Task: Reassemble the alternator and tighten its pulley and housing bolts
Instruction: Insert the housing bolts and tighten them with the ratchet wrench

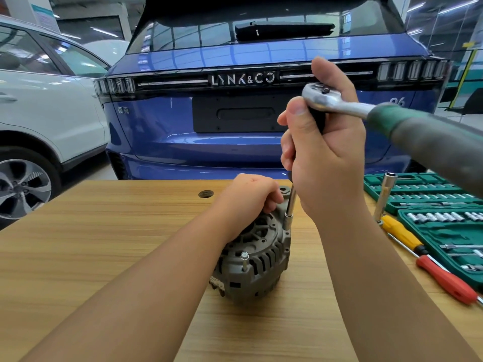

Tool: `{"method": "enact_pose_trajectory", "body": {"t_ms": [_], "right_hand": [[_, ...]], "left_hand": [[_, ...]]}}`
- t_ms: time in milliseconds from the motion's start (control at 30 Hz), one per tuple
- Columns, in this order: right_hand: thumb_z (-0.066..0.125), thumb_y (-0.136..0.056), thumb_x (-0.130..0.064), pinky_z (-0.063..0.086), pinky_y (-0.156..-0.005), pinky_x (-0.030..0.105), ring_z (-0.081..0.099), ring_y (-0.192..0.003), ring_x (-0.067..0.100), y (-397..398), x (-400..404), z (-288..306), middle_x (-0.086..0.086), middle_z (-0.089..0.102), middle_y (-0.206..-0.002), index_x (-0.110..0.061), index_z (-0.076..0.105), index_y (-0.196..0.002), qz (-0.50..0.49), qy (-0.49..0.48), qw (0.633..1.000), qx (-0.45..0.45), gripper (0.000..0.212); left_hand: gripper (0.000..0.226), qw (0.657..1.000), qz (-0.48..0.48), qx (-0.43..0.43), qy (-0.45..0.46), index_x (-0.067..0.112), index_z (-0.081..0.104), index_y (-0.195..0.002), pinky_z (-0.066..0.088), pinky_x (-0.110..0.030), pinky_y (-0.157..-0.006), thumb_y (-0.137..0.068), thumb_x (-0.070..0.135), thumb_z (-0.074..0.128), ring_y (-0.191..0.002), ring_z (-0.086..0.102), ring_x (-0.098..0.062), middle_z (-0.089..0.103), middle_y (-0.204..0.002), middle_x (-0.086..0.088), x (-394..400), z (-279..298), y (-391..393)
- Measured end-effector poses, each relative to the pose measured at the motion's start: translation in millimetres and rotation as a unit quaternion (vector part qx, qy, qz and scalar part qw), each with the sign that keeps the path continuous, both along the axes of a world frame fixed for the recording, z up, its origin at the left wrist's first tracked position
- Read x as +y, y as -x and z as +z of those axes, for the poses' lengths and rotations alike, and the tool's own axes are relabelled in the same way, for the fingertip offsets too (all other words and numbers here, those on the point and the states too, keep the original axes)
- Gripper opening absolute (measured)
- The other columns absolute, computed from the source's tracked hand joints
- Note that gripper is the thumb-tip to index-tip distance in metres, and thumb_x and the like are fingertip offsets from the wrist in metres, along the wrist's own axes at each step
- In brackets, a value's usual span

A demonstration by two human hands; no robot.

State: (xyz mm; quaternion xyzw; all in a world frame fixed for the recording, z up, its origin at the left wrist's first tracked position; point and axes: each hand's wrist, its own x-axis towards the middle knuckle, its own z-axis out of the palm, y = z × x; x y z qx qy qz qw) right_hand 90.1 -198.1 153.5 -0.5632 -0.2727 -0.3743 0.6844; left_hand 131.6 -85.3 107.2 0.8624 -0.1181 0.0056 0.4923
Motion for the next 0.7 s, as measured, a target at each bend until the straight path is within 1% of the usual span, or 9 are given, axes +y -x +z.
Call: {"method": "enact_pose_trajectory", "body": {"t_ms": [67,167,233,267,333,400,467,600,700], "right_hand": [[0.056,-0.099,-0.022,0.043,-0.055,0.030,0.047,-0.060,0.019,3,2,0,0.008,0.059,-0.092,-0.026,0.046,-0.134,-0.003,0.007,1.000,0.004,0.036],[0.057,-0.097,-0.026,0.044,-0.059,0.032,0.049,-0.061,0.020,8,3,1,0.009,0.059,-0.088,-0.026,0.050,-0.132,-0.007,0.033,0.999,0.014,0.035],[0.058,-0.094,-0.032,0.046,-0.073,0.035,0.054,-0.071,0.019,14,6,3,0.011,0.063,-0.095,-0.023,0.055,-0.130,-0.019,0.050,0.998,0.022,0.037],[0.058,-0.093,-0.033,0.045,-0.081,0.039,0.055,-0.081,0.021,17,7,4,0.014,0.064,-0.105,-0.027,0.054,-0.128,-0.012,0.047,0.999,0.020,0.036],[0.058,-0.093,-0.033,0.043,-0.086,0.045,0.054,-0.092,0.023,23,8,5,0.012,0.064,-0.112,-0.037,0.051,-0.126,0.008,0.045,0.999,0.009,0.034],[0.058,-0.094,-0.036,0.043,-0.083,0.044,0.054,-0.090,0.023,26,6,7,0.008,0.063,-0.109,-0.039,0.049,-0.124,0.016,0.065,0.998,0.000,0.032],[0.057,-0.096,-0.032,0.044,-0.081,0.040,0.053,-0.085,0.022,27,3,12,0.009,0.061,-0.108,-0.035,0.048,-0.125,0.025,0.083,0.996,-0.007,0.031],[0.051,-0.102,-0.012,0.043,-0.052,0.027,0.046,-0.056,0.017,25,-1,16,0.013,0.055,-0.088,-0.016,0.044,-0.127,0.054,0.075,0.996,-0.020,0.027],[0.049,-0.103,-0.009,0.040,-0.047,0.025,0.043,-0.051,0.017,20,0,15,0.014,0.050,-0.081,-0.018,0.044,-0.124,0.066,0.079,0.995,-0.010,0.023]], "left_hand": [[0.052,1.000,0.012,0.008,-0.015,0.028,0.060,-0.046,0.043,-0.014,-0.051,-0.097,0.019,0.053,-0.041,0.048,0.004,0.056,-0.047,0.014,-2,1,0],[0.058,0.998,0.053,0.026,-0.020,0.033,0.057,-0.037,0.035,-0.029,-0.058,-0.092,0.015,0.050,-0.042,0.045,-0.002,0.051,-0.044,0.013,-8,4,3],[0.052,0.995,0.095,0.025,-0.001,0.027,0.057,-0.043,0.031,-0.030,-0.059,-0.093,0.014,0.051,-0.053,0.044,-0.011,0.050,-0.047,0.012,-11,4,2],[0.044,0.993,0.117,0.018,0.008,0.023,0.055,-0.050,0.032,-0.031,-0.061,-0.094,0.015,0.052,-0.058,0.042,-0.016,0.053,-0.056,0.006,-13,4,2],[0.029,0.985,0.168,0.003,-0.032,0.019,0.051,-0.067,0.036,-0.035,-0.066,-0.096,0.020,0.049,-0.061,0.041,-0.019,0.055,-0.069,-0.001,-18,1,1],[0.022,0.970,0.231,0.002,-0.075,0.021,0.057,-0.079,0.042,-0.043,-0.087,-0.098,0.024,0.045,-0.066,0.047,-0.015,0.059,-0.075,0.004,-22,1,-2],[0.021,0.958,0.276,0.016,-0.074,0.024,0.060,-0.085,0.033,-0.048,-0.104,-0.098,0.025,0.043,-0.070,0.047,-0.012,0.060,-0.079,0.005,-24,2,-4],[0.023,0.950,0.308,0.029,-0.038,0.023,0.058,-0.080,0.015,-0.044,-0.087,-0.098,0.029,0.044,-0.070,0.047,-0.012,0.060,-0.077,0.005,-26,0,-5],[0.024,0.949,0.312,0.029,-0.030,0.024,0.059,-0.081,0.018,-0.044,-0.090,-0.097,0.030,0.044,-0.071,0.049,-0.012,0.062,-0.078,0.005,-26,-1,-4]]}}
